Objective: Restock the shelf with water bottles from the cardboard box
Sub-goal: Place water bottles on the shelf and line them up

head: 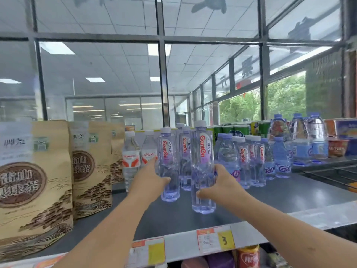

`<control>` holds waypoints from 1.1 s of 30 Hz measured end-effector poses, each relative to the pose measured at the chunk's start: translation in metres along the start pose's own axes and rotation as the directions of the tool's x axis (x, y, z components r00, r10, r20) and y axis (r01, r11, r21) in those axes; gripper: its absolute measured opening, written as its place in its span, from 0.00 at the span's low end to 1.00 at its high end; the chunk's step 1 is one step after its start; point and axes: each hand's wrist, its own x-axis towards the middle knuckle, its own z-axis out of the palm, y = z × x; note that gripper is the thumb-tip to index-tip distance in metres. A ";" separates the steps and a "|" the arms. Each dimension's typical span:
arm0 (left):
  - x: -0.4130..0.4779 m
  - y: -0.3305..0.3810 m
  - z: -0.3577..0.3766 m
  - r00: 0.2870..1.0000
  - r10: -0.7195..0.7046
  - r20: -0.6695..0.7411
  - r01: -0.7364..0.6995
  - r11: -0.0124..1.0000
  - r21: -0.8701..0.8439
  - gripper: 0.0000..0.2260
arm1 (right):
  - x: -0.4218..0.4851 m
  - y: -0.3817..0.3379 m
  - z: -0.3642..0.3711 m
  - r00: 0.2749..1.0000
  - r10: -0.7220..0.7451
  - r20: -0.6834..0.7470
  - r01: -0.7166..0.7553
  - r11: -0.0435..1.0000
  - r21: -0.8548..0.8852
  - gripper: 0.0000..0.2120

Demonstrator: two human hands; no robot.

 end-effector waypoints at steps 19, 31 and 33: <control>0.040 -0.006 0.055 0.997 0.011 -0.078 -0.011 1.000 0.004 0.26 | 0.078 0.038 0.029 0.998 -0.034 0.057 0.034 0.999 -0.005 0.33; 0.038 -0.009 0.055 0.994 0.062 -0.090 -0.064 0.998 -0.019 0.22 | 0.084 0.041 0.032 0.995 -0.058 0.076 0.055 0.998 0.040 0.35; 0.037 -0.009 0.054 0.994 0.066 -0.085 -0.068 0.997 -0.022 0.24 | 0.084 0.042 0.033 0.996 -0.048 0.073 0.044 0.998 0.045 0.34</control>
